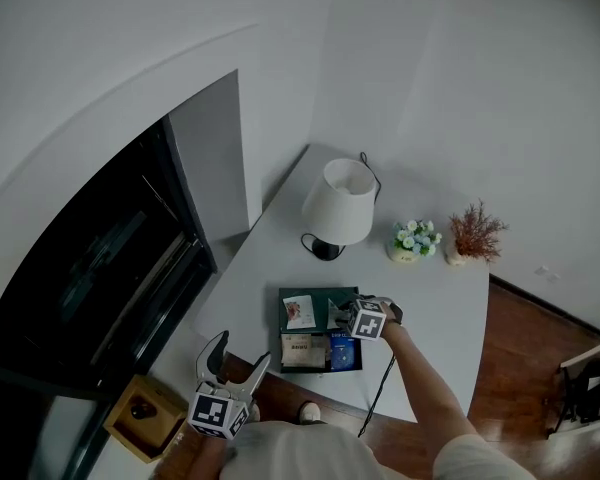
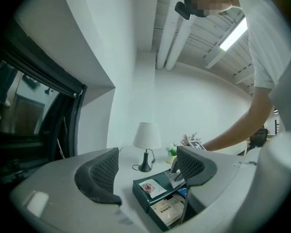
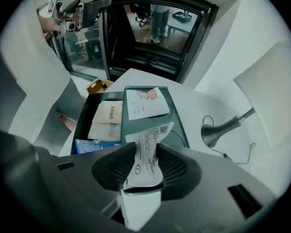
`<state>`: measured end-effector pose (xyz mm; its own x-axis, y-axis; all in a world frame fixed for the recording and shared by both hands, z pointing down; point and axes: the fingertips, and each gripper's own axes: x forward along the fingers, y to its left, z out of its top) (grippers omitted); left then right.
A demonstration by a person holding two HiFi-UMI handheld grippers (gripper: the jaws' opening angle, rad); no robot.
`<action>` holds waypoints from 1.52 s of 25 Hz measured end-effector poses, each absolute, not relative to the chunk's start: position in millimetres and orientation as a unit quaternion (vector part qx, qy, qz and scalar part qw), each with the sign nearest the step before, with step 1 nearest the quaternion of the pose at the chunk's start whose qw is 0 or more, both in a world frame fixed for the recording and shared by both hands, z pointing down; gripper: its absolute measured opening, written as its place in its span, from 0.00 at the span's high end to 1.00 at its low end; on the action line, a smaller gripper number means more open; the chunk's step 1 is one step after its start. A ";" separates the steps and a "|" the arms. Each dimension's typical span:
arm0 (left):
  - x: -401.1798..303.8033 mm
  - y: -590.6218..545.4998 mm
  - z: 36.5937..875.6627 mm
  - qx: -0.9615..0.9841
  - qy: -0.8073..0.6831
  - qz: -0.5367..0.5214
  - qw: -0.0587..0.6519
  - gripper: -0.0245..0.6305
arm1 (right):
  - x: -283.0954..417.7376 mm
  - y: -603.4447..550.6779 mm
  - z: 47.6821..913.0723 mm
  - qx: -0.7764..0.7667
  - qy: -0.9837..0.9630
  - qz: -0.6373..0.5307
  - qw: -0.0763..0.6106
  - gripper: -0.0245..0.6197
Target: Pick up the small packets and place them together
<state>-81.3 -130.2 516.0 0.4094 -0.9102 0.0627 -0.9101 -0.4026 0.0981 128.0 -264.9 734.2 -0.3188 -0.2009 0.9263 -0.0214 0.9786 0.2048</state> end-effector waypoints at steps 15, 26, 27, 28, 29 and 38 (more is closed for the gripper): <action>-76.9 -129.2 510.7 0.841 -0.538 0.000 0.065 0.41 | 129.1 -298.9 723.3 0.154 -0.799 -0.134 0.566 0.51; -56.0 -146.5 482.7 0.855 -0.516 -0.037 0.045 0.41 | 108.2 -226.7 520.7 0.383 -0.910 -0.082 0.135 0.51; -55.5 -147.3 481.2 0.855 -0.516 -0.038 0.043 0.41 | 108.9 -215.5 504.3 0.400 -0.907 -0.093 0.094 0.51; -55.1 -148.1 480.0 0.854 -0.517 -0.038 0.040 0.41 | 109.5 -204.7 491.0 0.416 -0.902 -0.096 0.058 0.51; -55.0 -149.0 479.1 0.854 -0.517 -0.037 0.037 0.41 | 110.4 -195.1 482.1 0.430 -0.898 -0.092 0.030 0.51; -49.3 -149.9 482.8 0.854 -0.519 -0.028 0.025 0.41 | 124.7 -170.6 510.3 0.469 -0.883 -0.008 0.012 0.59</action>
